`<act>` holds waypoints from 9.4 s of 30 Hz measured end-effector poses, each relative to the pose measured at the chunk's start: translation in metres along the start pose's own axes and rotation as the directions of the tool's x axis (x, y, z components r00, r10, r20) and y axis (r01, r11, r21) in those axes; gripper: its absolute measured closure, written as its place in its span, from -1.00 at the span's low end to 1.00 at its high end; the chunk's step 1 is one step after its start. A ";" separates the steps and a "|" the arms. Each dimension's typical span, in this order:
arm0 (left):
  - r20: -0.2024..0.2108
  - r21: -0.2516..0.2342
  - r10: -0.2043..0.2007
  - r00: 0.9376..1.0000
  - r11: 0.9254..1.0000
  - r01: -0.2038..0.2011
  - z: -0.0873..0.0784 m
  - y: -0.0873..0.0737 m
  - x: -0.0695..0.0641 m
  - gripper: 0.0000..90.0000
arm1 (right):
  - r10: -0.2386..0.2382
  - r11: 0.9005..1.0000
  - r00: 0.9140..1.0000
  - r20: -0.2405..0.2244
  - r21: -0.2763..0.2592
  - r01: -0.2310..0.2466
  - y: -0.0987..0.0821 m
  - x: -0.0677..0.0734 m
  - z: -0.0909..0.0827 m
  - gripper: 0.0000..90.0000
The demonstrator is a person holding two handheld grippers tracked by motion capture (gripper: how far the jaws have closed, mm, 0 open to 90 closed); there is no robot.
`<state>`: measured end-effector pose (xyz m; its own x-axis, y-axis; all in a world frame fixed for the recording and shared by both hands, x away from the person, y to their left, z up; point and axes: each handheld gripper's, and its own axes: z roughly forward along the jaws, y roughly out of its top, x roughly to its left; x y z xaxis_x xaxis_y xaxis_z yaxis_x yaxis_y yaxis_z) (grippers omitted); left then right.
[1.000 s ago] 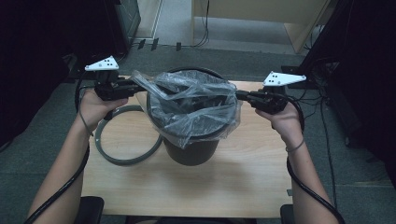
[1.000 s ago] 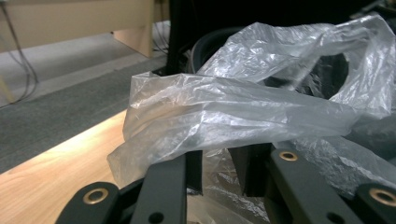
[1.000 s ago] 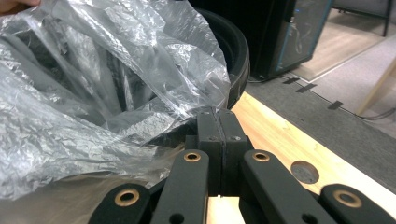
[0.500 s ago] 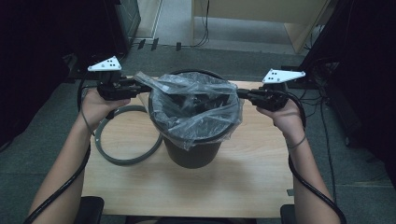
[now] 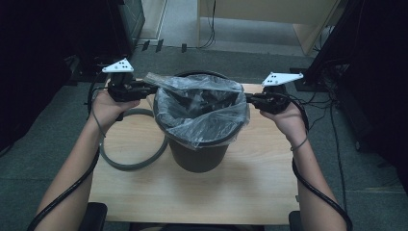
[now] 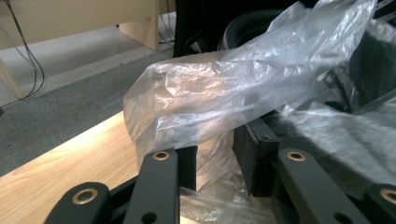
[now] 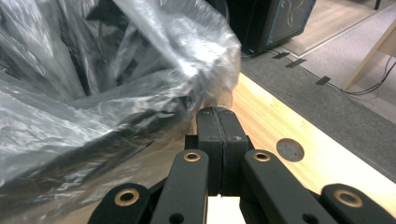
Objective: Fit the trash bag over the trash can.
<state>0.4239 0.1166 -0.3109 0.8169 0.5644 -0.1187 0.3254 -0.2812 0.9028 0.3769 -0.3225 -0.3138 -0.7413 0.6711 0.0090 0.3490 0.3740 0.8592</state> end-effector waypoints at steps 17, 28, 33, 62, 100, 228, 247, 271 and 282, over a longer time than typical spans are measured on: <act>0.106 -0.067 0.082 0.991 0.995 -0.076 -0.047 0.009 -0.017 0.16 | -0.011 0.981 1.000 -0.001 -0.192 0.011 0.004 -0.005 -0.053 0.34; 0.129 -0.024 0.065 0.990 0.998 -0.062 -0.042 0.013 -0.026 0.22 | -0.051 0.973 0.994 -0.093 -0.228 0.029 0.018 0.010 -0.040 0.23; 0.129 -0.033 0.070 0.989 0.997 -0.066 -0.055 0.005 -0.034 0.20 | -0.070 0.977 0.994 -0.086 -0.207 0.051 0.015 0.014 -0.038 0.23; -0.034 -0.055 0.174 0.984 0.983 -0.175 -0.009 0.035 -0.003 0.26 | -0.101 0.990 0.995 -0.025 -0.104 0.098 0.033 0.005 -0.003 0.50; 0.008 0.010 0.085 0.996 0.996 -0.085 0.036 0.038 -0.003 1.00 | -0.020 0.996 1.000 0.010 -0.086 0.021 0.031 -0.015 0.021 1.00; 0.118 -0.047 0.045 0.992 0.998 -0.039 -0.051 -0.004 -0.040 0.00 | -0.163 0.985 0.849 -0.503 -0.136 0.109 0.006 0.128 -0.048 1.00; 0.144 -0.049 0.038 0.989 0.998 -0.031 -0.044 -0.005 -0.040 0.00 | -0.140 0.979 0.855 -0.500 0.061 0.196 -0.021 0.130 -0.009 1.00; 0.004 -0.007 0.066 0.998 0.998 -0.066 -0.056 -0.003 -0.024 -0.12 | -0.180 0.978 0.910 -0.374 -0.168 0.125 0.024 0.102 -0.050 0.44; -0.069 -0.008 0.011 0.998 1.000 -0.011 -0.041 -0.059 0.006 -0.12 | -0.137 0.988 0.937 -0.323 -0.111 0.106 0.040 0.087 -0.012 0.25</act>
<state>0.3902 0.1680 -0.3480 0.7856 0.6135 -0.0802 0.3126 -0.2817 0.9072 0.3199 -0.2567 -0.2725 -0.9270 0.3707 0.0562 0.2027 0.3695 0.9069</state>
